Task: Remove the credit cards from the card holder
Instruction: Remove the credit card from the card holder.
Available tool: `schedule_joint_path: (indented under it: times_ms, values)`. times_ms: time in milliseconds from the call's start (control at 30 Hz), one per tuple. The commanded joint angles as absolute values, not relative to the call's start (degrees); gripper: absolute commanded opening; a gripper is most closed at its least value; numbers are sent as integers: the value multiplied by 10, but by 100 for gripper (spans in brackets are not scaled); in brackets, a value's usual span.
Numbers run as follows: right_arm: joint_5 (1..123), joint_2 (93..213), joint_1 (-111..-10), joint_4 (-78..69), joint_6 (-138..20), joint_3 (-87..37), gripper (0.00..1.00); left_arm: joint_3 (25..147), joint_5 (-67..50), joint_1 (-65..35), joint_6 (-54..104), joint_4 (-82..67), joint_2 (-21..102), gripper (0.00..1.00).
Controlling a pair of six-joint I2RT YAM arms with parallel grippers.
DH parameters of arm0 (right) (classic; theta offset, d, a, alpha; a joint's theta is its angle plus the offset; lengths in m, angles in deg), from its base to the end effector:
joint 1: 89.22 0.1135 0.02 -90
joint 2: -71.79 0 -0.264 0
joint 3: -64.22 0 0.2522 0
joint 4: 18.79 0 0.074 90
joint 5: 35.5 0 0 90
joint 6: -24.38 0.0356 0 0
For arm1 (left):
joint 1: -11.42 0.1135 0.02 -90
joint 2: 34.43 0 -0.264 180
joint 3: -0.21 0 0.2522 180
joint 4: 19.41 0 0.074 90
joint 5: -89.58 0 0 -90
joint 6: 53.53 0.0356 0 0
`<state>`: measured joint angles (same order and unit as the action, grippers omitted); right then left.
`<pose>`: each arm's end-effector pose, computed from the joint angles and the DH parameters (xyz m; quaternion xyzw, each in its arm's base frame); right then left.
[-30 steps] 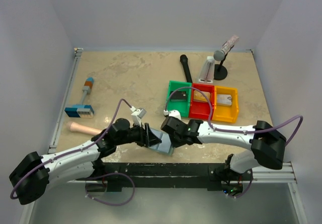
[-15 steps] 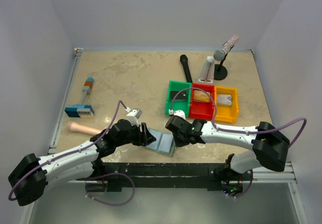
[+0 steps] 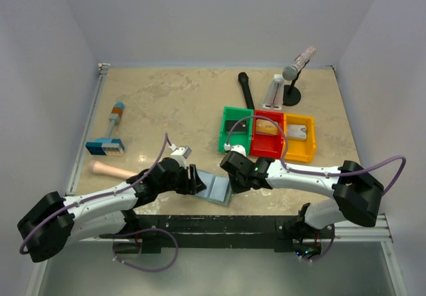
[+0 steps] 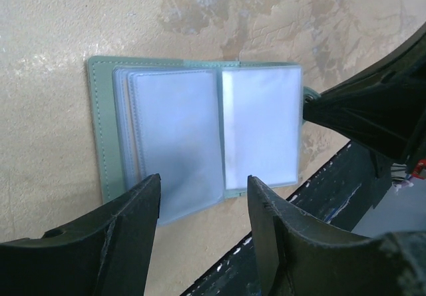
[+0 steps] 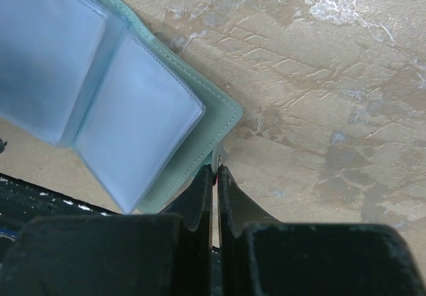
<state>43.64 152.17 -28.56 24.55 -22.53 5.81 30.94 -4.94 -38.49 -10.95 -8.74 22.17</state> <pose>0.1309 0.2192 0.1804 -0.1285 0.9642 0.1104 0.2041 0.1199 -0.1468 0.1587 0.0371 0.8918 -0.3607 0.2704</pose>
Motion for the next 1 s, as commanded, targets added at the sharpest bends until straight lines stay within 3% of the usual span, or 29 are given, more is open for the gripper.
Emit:
schedule_joint_path:
  times_ms: [0,400,967]
  values:
    - [439,1512,-291,229,-218,64,0,316,-50,-386,-115,-103,237,60]
    - [443,1519,-292,225,-220,62,0,311,-15,-386,-124,-71,223,61]
    - [453,1532,-295,225,-229,50,0,299,-61,-386,-122,-127,254,59]
